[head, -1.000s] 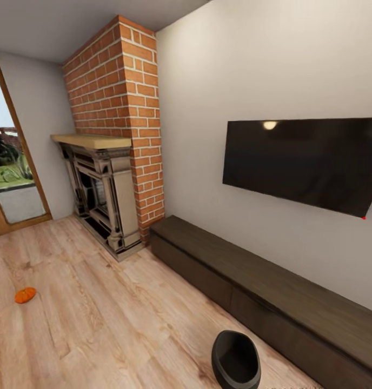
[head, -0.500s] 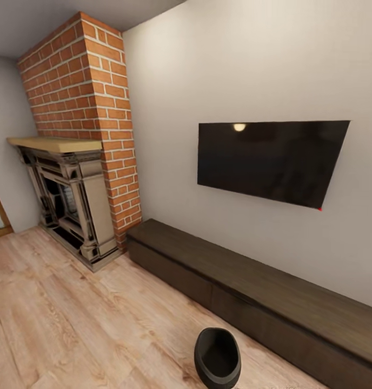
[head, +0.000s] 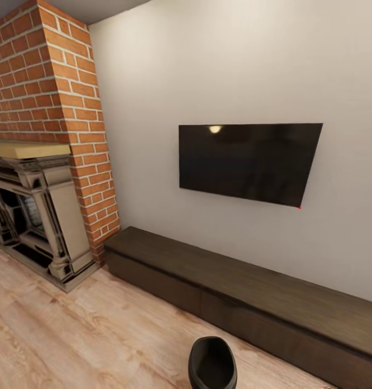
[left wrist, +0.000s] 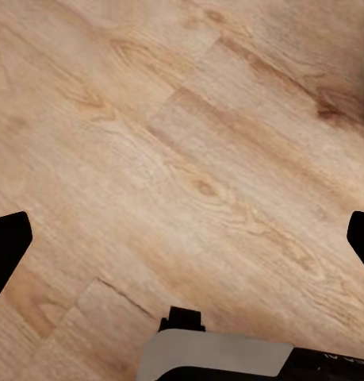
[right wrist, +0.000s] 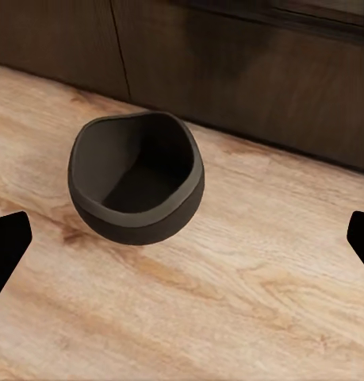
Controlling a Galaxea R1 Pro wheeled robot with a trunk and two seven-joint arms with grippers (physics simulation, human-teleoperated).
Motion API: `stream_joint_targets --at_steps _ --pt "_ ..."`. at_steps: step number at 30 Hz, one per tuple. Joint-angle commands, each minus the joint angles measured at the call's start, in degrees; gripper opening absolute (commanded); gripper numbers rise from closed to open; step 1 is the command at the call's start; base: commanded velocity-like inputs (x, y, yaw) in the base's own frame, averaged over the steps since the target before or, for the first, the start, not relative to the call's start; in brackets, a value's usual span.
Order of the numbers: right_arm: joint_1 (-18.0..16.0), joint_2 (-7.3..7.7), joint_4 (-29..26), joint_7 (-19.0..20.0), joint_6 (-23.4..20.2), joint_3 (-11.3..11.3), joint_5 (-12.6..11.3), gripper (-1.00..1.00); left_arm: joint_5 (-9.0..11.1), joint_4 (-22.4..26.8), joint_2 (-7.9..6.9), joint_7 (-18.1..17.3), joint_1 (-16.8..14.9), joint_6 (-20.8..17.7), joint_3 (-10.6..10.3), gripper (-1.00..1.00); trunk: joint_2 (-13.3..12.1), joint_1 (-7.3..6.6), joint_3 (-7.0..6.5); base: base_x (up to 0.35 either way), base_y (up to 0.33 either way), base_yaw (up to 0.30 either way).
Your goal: Place each of the two pumpkins and all three candles from the living room inside a cabinet in the living room (use any cabinet), then make sure every cabinet is closed, and position the cauldron so it is next to a table in the living room.
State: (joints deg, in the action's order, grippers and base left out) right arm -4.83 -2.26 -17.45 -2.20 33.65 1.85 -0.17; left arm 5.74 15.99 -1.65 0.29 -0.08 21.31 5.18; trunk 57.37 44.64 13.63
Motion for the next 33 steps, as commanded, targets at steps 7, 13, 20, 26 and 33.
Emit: stream_joint_targets --at_steps 7,13,20,26,33 --pt "-0.06 -0.05 0.05 0.0 0.16 0.17 -0.06 1.0 0.59 0.0 -0.02 -0.02 -0.01 0.13 -0.17 1.0 0.04 0.03 -0.21 0.265 0.237 -0.296" --pt "-0.06 -0.05 0.05 0.0 0.11 0.17 -0.09 1.0 0.59 0.0 -0.02 -0.02 -0.01 0.13 -0.17 1.0 0.04 0.03 -0.45 0.264 0.244 -0.296" --pt "-0.03 -0.05 0.05 0.0 0.1 0.17 -0.09 1.0 0.59 0.0 -0.02 -0.03 -0.01 0.13 -0.17 1.0 0.04 0.03 -0.73 0.249 0.263 -0.296" --pt "-0.04 -0.1 0.05 0.0 0.1 0.17 -0.09 1.0 0.59 0.0 -0.02 -0.33 -0.01 0.13 -0.17 1.0 0.04 0.03 -0.97 0.234 0.272 -0.295" --pt "-0.03 -0.11 0.05 0.0 0.1 0.17 -0.09 1.0 0.51 0.0 -0.02 -0.46 -0.01 0.06 -0.19 1.0 0.04 0.03 -1.22 0.223 0.278 -0.291"
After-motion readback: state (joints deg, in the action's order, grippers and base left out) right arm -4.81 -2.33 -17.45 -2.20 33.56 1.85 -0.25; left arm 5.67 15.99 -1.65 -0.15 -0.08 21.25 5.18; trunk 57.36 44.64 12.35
